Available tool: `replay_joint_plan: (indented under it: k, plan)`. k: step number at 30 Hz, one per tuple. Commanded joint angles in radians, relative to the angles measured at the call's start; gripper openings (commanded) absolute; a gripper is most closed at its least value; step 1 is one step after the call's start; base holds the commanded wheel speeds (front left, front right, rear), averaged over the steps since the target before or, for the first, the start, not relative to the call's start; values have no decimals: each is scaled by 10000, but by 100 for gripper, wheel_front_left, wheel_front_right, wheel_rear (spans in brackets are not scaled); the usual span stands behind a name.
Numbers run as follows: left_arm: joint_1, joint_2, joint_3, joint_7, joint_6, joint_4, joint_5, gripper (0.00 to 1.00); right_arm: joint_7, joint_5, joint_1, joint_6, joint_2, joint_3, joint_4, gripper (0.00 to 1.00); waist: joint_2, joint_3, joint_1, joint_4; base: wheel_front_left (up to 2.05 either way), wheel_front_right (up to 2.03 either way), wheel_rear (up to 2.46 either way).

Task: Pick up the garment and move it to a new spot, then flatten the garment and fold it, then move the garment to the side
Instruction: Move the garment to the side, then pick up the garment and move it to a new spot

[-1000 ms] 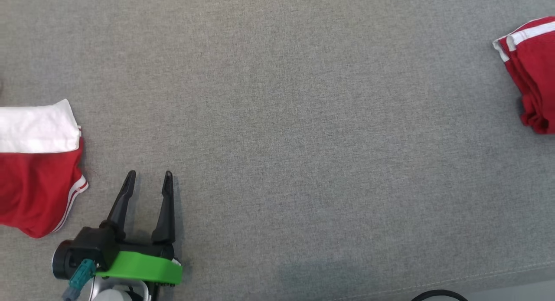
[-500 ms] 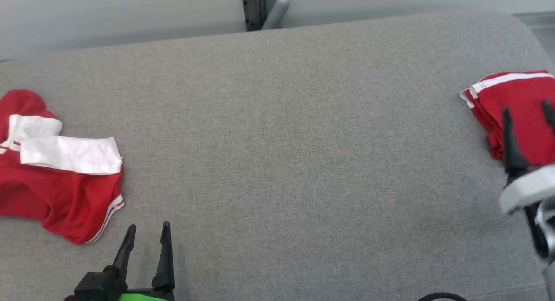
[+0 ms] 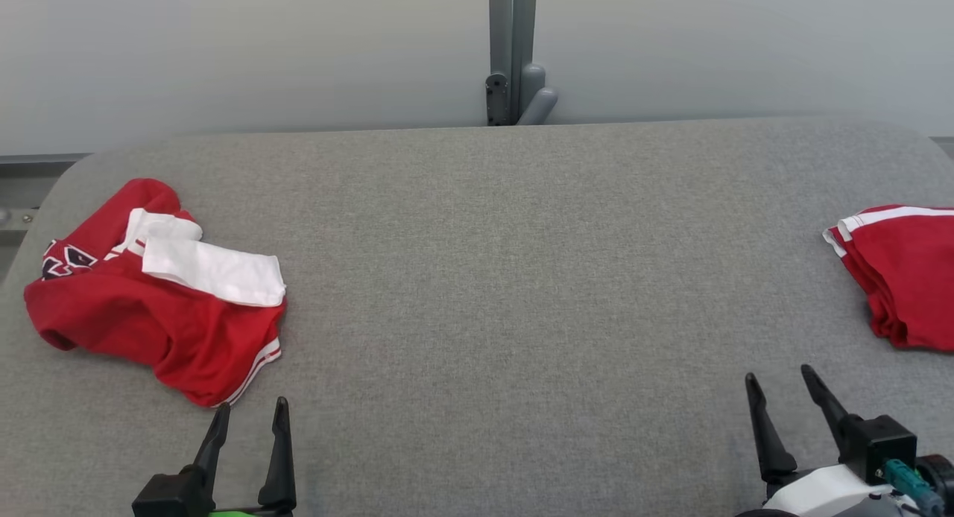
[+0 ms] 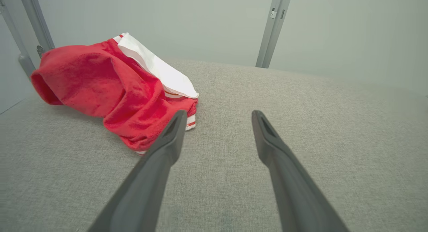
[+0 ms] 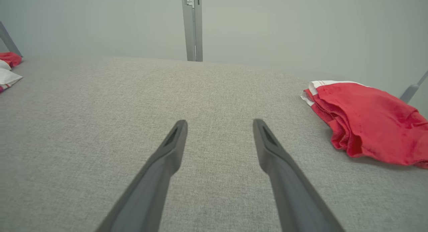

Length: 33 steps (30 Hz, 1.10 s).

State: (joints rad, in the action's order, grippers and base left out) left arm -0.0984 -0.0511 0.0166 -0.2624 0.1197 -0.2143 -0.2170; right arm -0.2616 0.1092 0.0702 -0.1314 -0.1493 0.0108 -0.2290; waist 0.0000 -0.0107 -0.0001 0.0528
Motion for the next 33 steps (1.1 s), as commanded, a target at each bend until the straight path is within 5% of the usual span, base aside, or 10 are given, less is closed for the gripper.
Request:
replay_joint_plan:
  k: [1,16,33]
  plan:
    - [173,-5,-44,-35,23,-25,108,100,-39,-121,192,14,126,27,39,100,0,109,1,117,0,0,0]
    - [457,-5,-6,-34,105,-57,-9,100,-44,-461,320,14,596,87,465,100,0,118,1,466,0,0,0]
    - [-411,-7,-542,-35,-123,184,-53,100,-44,-213,163,14,704,-915,538,100,0,744,1,4162,0,0,0]
